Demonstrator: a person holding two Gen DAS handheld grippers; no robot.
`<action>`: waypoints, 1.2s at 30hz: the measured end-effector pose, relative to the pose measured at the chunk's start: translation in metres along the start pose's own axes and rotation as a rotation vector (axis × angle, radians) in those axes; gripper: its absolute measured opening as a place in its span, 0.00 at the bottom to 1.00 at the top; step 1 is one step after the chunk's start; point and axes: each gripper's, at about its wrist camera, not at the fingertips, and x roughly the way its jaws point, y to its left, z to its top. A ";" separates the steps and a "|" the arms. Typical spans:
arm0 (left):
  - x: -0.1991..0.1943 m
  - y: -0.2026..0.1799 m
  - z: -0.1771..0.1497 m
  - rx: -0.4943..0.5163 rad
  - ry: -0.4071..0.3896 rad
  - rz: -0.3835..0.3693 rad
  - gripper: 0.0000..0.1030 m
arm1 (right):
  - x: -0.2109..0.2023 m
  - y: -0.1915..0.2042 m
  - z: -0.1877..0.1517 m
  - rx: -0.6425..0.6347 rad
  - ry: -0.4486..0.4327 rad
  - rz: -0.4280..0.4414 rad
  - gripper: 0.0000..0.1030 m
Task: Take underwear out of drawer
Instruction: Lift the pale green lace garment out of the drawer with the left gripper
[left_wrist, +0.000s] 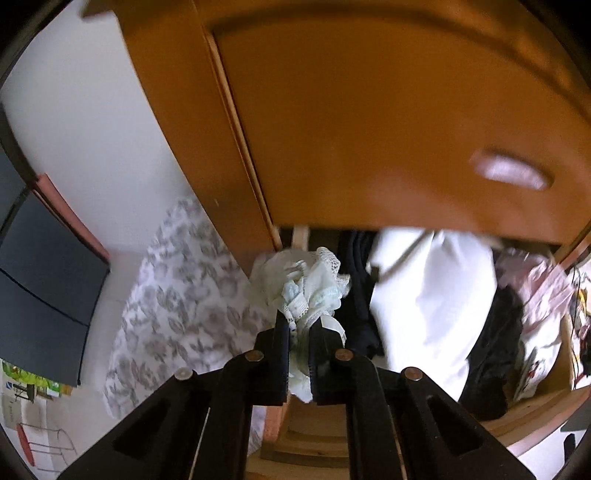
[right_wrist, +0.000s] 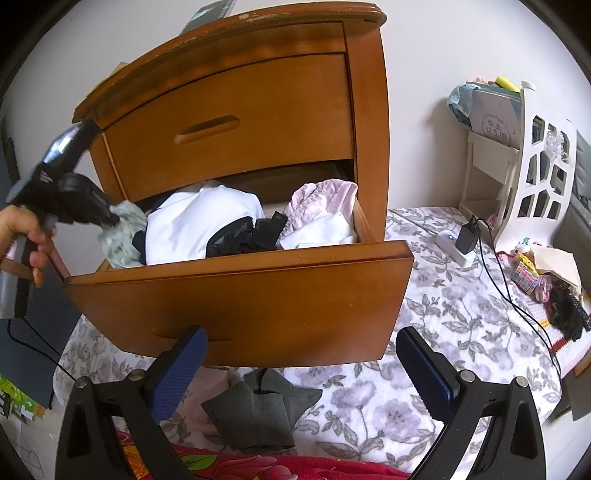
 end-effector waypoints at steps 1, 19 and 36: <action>-0.008 0.001 0.002 0.001 -0.028 -0.004 0.08 | 0.000 0.000 0.000 0.000 0.000 0.000 1.00; -0.173 -0.005 -0.041 0.056 -0.383 -0.251 0.08 | -0.008 0.000 -0.001 0.000 -0.020 -0.016 1.00; -0.139 0.007 -0.153 -0.041 -0.191 -0.412 0.09 | -0.021 0.001 -0.003 -0.010 -0.042 -0.036 1.00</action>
